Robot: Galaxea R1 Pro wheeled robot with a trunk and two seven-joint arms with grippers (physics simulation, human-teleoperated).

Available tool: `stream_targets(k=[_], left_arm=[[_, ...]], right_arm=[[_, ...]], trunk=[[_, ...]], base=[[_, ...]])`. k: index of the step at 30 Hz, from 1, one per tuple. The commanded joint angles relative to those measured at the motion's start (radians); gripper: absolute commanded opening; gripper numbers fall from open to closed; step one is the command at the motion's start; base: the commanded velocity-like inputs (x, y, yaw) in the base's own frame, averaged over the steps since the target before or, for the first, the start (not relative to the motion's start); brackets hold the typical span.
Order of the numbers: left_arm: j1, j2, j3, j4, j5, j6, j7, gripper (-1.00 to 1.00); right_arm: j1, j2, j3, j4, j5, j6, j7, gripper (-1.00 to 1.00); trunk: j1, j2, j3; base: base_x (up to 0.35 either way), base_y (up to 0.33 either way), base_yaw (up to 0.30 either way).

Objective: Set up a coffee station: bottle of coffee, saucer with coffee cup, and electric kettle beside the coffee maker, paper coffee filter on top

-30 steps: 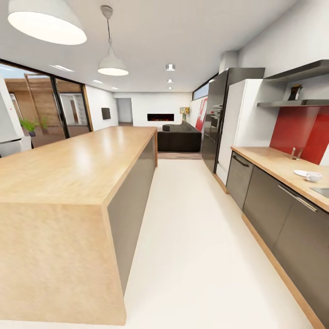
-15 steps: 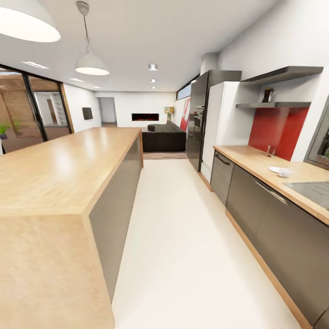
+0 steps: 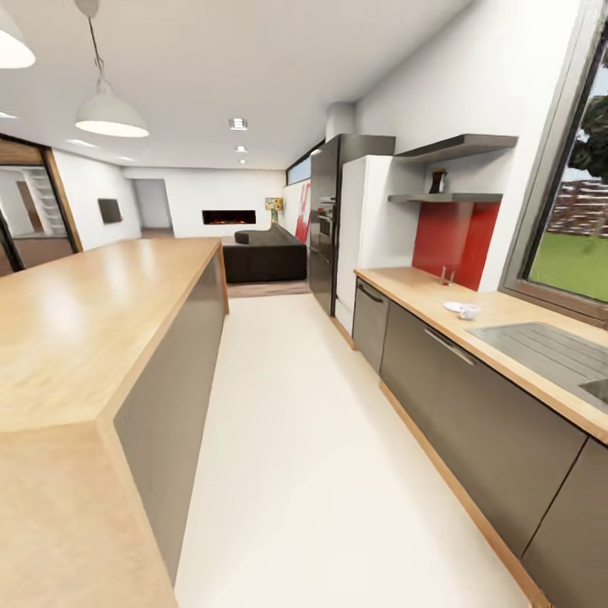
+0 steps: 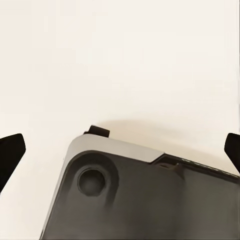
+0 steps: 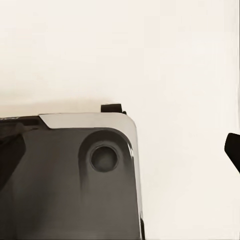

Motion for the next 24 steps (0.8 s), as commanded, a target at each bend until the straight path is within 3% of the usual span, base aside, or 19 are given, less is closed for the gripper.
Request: stream_targets(k=[1,8,11,12,13,14,18,24], left_arm=[[0.000,0.000,0.000,0.000,0.004,-0.002,-0.001,1.00],[0.000,-0.004,-0.001,-0.009,-0.006,0.021,0.027,1.00],[0.000,-0.002,0.001,-0.074,-0.009,0.115,0.030,1.00],[0.000,-0.004,-0.001,-0.096,-0.019,0.160,0.032,1.00],[0.000,-0.009,-0.004,-0.118,-0.059,0.221,0.032,1.00],[0.000,-0.011,-0.003,-0.122,-0.084,0.234,0.032,1.00],[0.000,-0.013,0.007,-0.123,-0.125,0.209,0.035,1.00],[0.000,-0.012,0.011,-0.100,-0.129,0.160,0.037,1.00]], right_arm=[[0.000,-0.001,0.005,0.000,-0.012,-0.003,-0.001,1.00],[0.000,-0.002,0.005,0.000,-0.039,-0.004,-0.001,1.00],[0.000,-0.003,0.005,0.000,-0.044,-0.007,-0.001,1.00],[0.000,-0.003,0.005,0.000,-0.047,-0.007,-0.001,1.00],[0.000,-0.004,0.005,0.000,-0.056,-0.007,-0.001,1.00],[0.000,-0.004,0.005,0.000,-0.059,-0.007,-0.001,1.00],[0.000,-0.004,0.005,0.000,-0.064,-0.007,-0.001,1.00],[0.000,-0.003,0.005,0.000,-0.067,-0.007,-0.001,1.00]], trunk=[[-0.004,0.007,0.002],[-0.031,0.056,0.024],[-0.042,0.077,0.034],[-0.046,0.084,0.038],[-0.050,0.091,0.041],[-0.054,0.098,0.045],[-0.069,0.126,0.060],[-0.092,0.168,0.085]], base=[[0.000,0.000,-0.300],[0.000,0.000,-0.300],[0.000,0.000,-0.300],[0.000,0.000,-0.300],[0.000,0.000,-0.300],[0.000,0.000,-0.300],[0.000,0.000,-0.290],[0.000,0.000,-0.278]])
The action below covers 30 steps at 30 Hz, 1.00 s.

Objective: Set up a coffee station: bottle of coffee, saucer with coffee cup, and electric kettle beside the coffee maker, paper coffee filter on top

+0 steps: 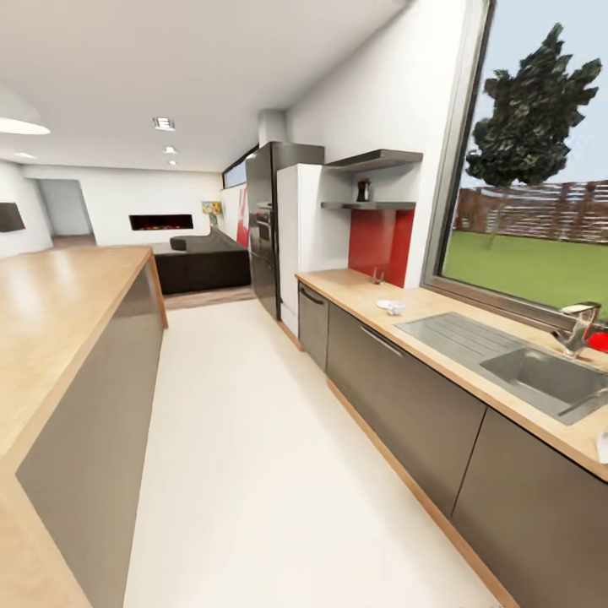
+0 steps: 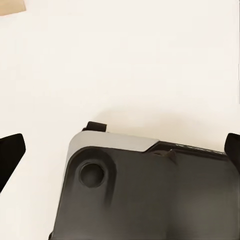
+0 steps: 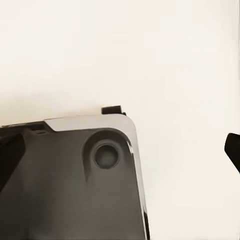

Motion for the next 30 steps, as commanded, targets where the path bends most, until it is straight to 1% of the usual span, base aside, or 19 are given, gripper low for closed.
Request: stream_targets(k=[1,6,10,14,20,25,26,27,30], left_arm=[[0.000,0.000,0.001,0.003,0.003,-0.006,0.002,1.00],[0.000,-0.001,0.002,0.006,0.002,-0.015,0.001,1.00],[0.000,-0.002,0.002,0.015,0.002,-0.036,0.002,1.00],[0.000,-0.002,0.001,0.024,0.002,-0.039,0.001,1.00],[0.000,-0.002,0.002,0.026,0.001,-0.041,0.001,1.00],[0.000,-0.001,0.002,0.026,0.001,-0.041,0.000,1.00],[0.000,-0.001,0.002,0.026,0.001,-0.041,0.000,1.00],[0.000,-0.001,0.001,0.026,0.001,-0.060,0.000,1.00],[0.000,-0.001,0.001,0.027,0.001,-0.084,0.000,1.00]], right_arm=[[0.000,0.001,0.005,0.000,-0.008,-0.003,-0.001,1.00],[0.000,0.002,0.005,0.000,-0.008,-0.004,-0.001,1.00],[0.000,0.002,0.005,0.000,-0.007,-0.005,-0.001,1.00],[0.000,0.002,0.005,0.000,-0.006,-0.006,-0.001,1.00],[0.000,0.002,0.005,0.000,-0.006,-0.034,-0.002,1.00],[0.000,0.002,0.005,0.000,-0.007,-0.040,-0.003,1.00],[0.000,0.002,0.005,0.000,-0.007,-0.040,-0.003,1.00],[0.000,0.002,0.005,0.000,-0.007,-0.041,-0.003,1.00],[0.000,0.002,0.005,0.000,-0.007,-0.041,-0.003,1.00]], trunk=[[-0.004,0.006,0.003],[-0.023,0.041,0.024],[-0.038,0.069,0.041],[-0.054,0.097,0.058],[-0.077,0.139,0.084],[-0.096,0.174,0.105],[-0.096,0.174,0.107],[-0.096,0.174,0.108],[-0.096,0.174,0.111]], base=[[0.000,0.000,-0.277],[0.000,0.000,-0.268],[0.000,0.000,-0.254],[0.000,0.000,-0.244],[0.000,0.000,-0.237],[0.000,0.000,-0.236],[0.000,0.000,-0.236],[0.000,0.000,-0.236],[0.002,0.000,-0.228]])
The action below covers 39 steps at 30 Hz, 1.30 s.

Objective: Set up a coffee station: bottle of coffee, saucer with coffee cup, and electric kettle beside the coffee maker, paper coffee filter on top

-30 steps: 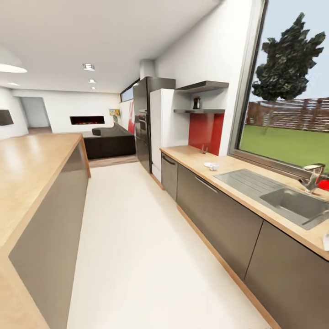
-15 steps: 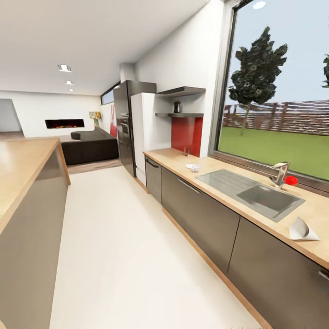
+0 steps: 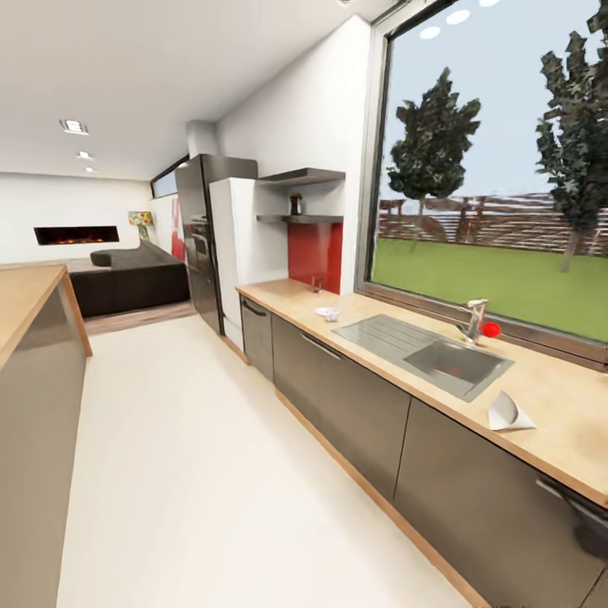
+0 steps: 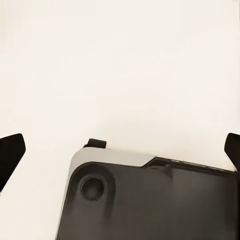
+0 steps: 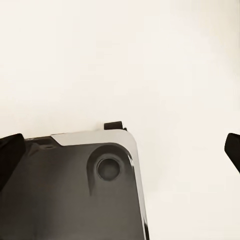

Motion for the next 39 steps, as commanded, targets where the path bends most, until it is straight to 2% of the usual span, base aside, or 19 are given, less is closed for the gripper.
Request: stream_targets(k=[1,10,16,32,39], left_arm=[[0.000,0.000,0.001,0.001,0.002,-0.011,0.002,1.00],[0.000,0.000,-0.004,0.001,0.002,-0.025,0.002,1.00],[0.000,-0.001,-0.005,0.017,-0.004,-0.027,0.002,1.00],[0.000,-0.002,-0.013,0.018,-0.009,-0.045,0.002,1.00],[0.000,-0.002,-0.013,0.019,-0.009,-0.046,0.002,1.00]], right_arm=[[0.000,0.000,0.005,0.000,-0.008,-0.002,-0.001,1.00],[0.000,-0.003,0.005,0.000,-0.009,0.000,0.000,1.00],[0.000,-0.005,0.005,0.000,-0.040,0.002,0.000,1.00],[0.000,-0.005,0.005,0.000,-0.044,0.001,0.000,1.00],[0.000,-0.005,0.007,0.000,-0.043,-0.001,0.000,1.00]], trunk=[[0.000,-0.001,-0.001],[0.000,-0.001,0.001],[0.000,-0.001,0.005],[0.000,-0.001,0.018],[0.000,-0.001,0.020]], base=[[0.068,0.041,-0.164],[0.273,0.170,-0.060],[0.311,0.162,-0.274],[0.316,0.155,-0.273],[0.321,0.148,-0.048]])
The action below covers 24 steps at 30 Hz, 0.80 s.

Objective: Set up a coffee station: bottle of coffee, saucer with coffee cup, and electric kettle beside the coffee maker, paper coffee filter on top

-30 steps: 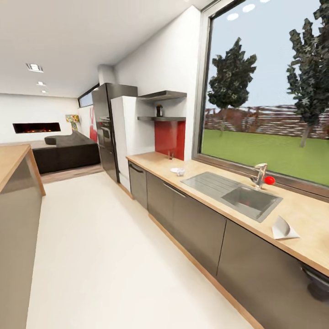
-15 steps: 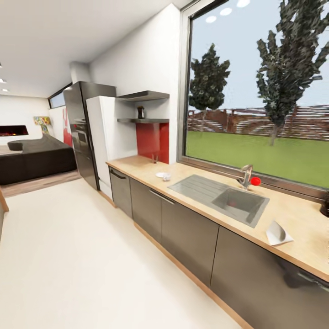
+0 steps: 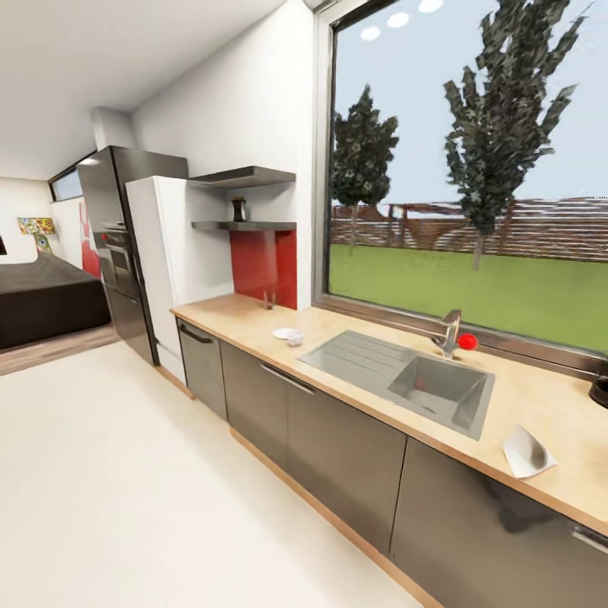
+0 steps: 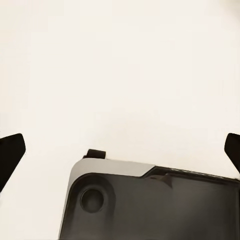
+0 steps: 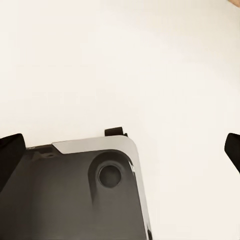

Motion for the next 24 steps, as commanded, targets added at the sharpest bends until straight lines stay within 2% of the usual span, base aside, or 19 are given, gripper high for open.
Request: stream_targets(k=[1,14,24], left_arm=[[-0.001,0.000,0.000,0.001,0.004,-0.003,0.001,1.00],[-0.001,0.000,0.000,0.004,0.004,-0.003,0.001,1.00],[-0.001,0.001,0.000,0.004,0.004,-0.003,0.001,1.00]], right_arm=[[0.000,0.000,0.005,0.000,-0.008,-0.003,-0.001,1.00],[0.000,0.000,0.005,0.000,-0.008,-0.002,-0.002,1.00],[0.000,0.000,0.005,0.000,-0.010,0.000,-0.002,1.00]], trunk=[[0.001,-0.001,-0.002],[0.001,-0.001,-0.002],[0.001,-0.001,-0.002]], base=[[0.321,0.148,-0.005],[0.321,0.147,-0.013],[0.321,0.151,-0.275]])
